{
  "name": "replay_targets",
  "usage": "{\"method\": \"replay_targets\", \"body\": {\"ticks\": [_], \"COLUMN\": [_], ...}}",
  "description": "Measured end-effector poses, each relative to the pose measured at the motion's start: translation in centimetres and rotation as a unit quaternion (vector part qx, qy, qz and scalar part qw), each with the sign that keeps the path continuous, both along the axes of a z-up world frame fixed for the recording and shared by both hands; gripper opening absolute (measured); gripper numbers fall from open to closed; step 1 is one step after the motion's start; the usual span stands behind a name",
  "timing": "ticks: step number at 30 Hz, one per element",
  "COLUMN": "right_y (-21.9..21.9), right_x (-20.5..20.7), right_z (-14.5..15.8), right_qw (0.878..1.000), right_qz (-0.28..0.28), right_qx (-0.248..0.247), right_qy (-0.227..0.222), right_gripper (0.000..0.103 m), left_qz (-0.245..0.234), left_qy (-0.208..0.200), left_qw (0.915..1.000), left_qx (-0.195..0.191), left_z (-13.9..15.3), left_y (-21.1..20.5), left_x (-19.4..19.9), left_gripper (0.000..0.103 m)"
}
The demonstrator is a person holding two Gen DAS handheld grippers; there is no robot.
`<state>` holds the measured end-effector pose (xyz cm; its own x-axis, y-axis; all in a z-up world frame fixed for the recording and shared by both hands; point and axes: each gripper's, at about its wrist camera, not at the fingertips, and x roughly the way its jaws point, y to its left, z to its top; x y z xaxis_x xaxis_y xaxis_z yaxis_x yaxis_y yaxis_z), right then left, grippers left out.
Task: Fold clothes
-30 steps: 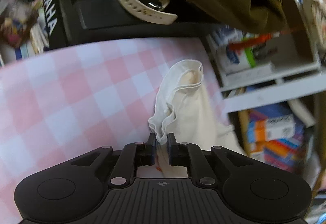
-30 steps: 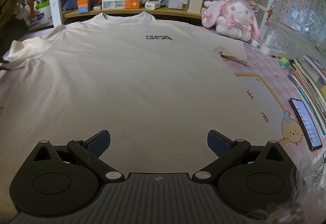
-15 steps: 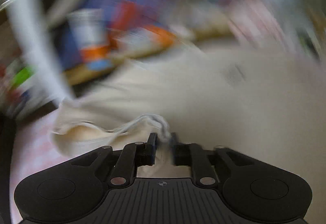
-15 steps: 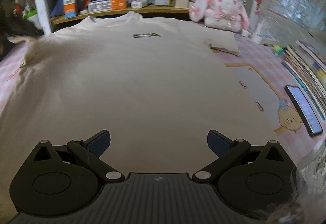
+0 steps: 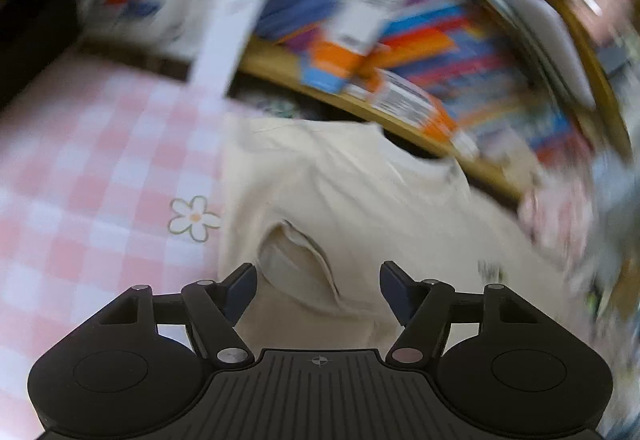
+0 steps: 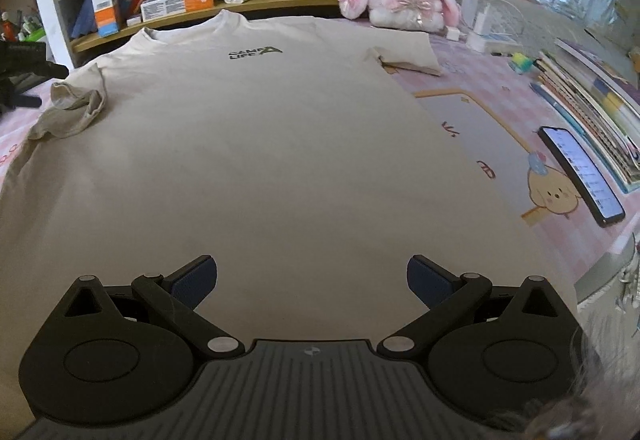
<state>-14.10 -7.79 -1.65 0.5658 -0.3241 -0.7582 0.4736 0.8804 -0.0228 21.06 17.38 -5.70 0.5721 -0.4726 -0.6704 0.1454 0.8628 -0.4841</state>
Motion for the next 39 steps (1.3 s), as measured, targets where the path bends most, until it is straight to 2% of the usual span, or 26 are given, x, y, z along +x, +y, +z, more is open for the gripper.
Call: {"method": "replay_targets", "body": {"ticks": [2, 3, 4, 6, 7, 8, 9, 10, 11, 13, 14, 15, 17, 19, 20, 22, 26, 28, 30, 31, 32, 33, 36, 38, 39], "right_y": [0.0, -0.1, -0.2, -0.4, -0.6, -0.7, -0.8, -0.9, -0.8, -0.6, -0.5, -0.2, 0.0, -0.2, -0.4, -0.6, -0.2, 0.0, 0.0, 0.0, -0.1, -0.2, -0.6, -1.2, -1.4], "right_x": [-0.3, -0.5, -0.8, -1.2, -1.3, -1.5, -1.6, -1.6, -1.5, -1.4, -1.4, -1.3, -1.4, -1.5, -1.5, -1.5, -1.1, -0.9, -0.9, -0.9, -1.0, -1.1, -1.7, -2.3, -2.5], "right_z": [0.1, 0.1, 0.1, 0.1, 0.1, 0.1, 0.1, 0.0, 0.0, 0.1, 0.2, 0.2, 0.2, 0.0, -0.1, -0.4, -0.5, -0.6, -0.7, -0.7, -0.7, -0.7, -0.6, -0.7, -0.7], "right_qw": [1.000, 1.000, 1.000, 1.000, 1.000, 0.999, 0.999, 0.999, 0.999, 0.999, 0.999, 0.999, 1.000, 1.000, 0.999, 0.999, 1.000, 1.000, 1.000, 1.000, 1.000, 1.000, 0.999, 0.999, 0.998], "right_qz": [-0.004, -0.007, -0.012, -0.022, -0.028, -0.033, -0.039, -0.042, -0.043, -0.039, -0.036, -0.030, -0.022, -0.028, -0.032, -0.038, -0.023, -0.015, -0.013, -0.013, -0.014, -0.016, -0.027, -0.042, -0.050], "right_qx": [-0.002, -0.003, -0.004, -0.004, -0.004, -0.003, -0.002, -0.002, -0.002, -0.003, -0.004, -0.007, -0.010, -0.002, 0.002, 0.010, 0.015, 0.017, 0.018, 0.018, 0.019, 0.019, 0.019, 0.021, 0.022], "right_qy": [0.001, 0.002, 0.003, 0.005, 0.006, 0.008, 0.009, 0.012, 0.012, 0.011, 0.010, 0.009, 0.008, 0.011, 0.012, 0.014, 0.015, 0.016, 0.016, 0.015, 0.015, 0.015, 0.016, 0.016, 0.016], "right_gripper": [0.102, 0.102, 0.102, 0.102, 0.102, 0.102, 0.102, 0.102, 0.102, 0.102, 0.102, 0.102, 0.102, 0.102, 0.102, 0.102, 0.102, 0.102, 0.102, 0.102, 0.102, 0.102, 0.102, 0.102, 0.102], "left_qz": [0.026, 0.037, 0.044, 0.038, 0.015, -0.025, -0.064, -0.103, -0.136, -0.151, -0.148, -0.126, -0.061, -0.023, -0.020, -0.026, -0.030, -0.034, -0.039, -0.039, -0.039, -0.037, -0.024, -0.058, -0.090], "left_qy": [0.024, 0.034, 0.036, 0.020, 0.006, -0.002, -0.011, -0.020, -0.029, -0.054, -0.065, -0.069, -0.068, -0.060, -0.055, -0.050, -0.046, -0.033, -0.031, -0.026, -0.022, -0.019, -0.036, -0.048, -0.043], "left_qw": [0.9993, 0.9987, 0.9982, 0.9986, 0.9990, 0.9983, 0.9957, 0.9914, 0.9865, 0.9832, 0.9827, 0.9857, 0.9931, 0.9978, 0.9982, 0.9972, 0.9928, 0.9915, 0.9927, 0.9929, 0.9932, 0.9934, 0.9945, 0.9952, 0.9942], "left_qx": [-0.004, -0.010, -0.019, -0.032, -0.041, -0.053, -0.066, -0.079, -0.086, -0.087, -0.090, -0.088, -0.074, -0.020, 0.012, 0.050, 0.107, 0.121, 0.110, 0.109, 0.108, 0.107, 0.096, 0.062, 0.040], "left_z": [-0.9, -1.2, -1.2, -0.3, 0.5, 1.1, 1.8, 2.4, 3.1, 3.8, 4.1, 4.2, 4.2, 3.9, 3.6, 3.0, 2.3, 1.7, 1.5, 1.3, 1.2, 1.2, 2.7, 3.6, 3.8], "left_y": [-0.1, -0.3, -0.5, -2.0, -3.2, -4.7, -6.3, -7.8, -9.0, -8.5, -7.7, -6.2, -3.1, -1.3, -1.1, -1.1, -1.6, -2.1, -2.8, -3.0, -3.2, -3.5, -5.2, -8.0, -9.7], "left_x": [1.3, 1.8, 2.2, 2.6, 2.9, 3.2, 3.4, 3.7, 3.8, 3.2, 3.0, 2.9, 2.6, 2.3, 2.2, 1.7, 0.8, 1.1, 1.7, 2.0, 2.3, 2.5, 3.2, 4.2, 4.9], "left_gripper": [0.032, 0.003, 0.001, 0.002, 0.002, 0.008, 0.024, 0.043, 0.049, 0.051, 0.051, 0.051, 0.049, 0.048, 0.048, 0.048, 0.048, 0.045, 0.042, 0.021, 0.006, 0.002, 0.002, 0.002, 0.004]}}
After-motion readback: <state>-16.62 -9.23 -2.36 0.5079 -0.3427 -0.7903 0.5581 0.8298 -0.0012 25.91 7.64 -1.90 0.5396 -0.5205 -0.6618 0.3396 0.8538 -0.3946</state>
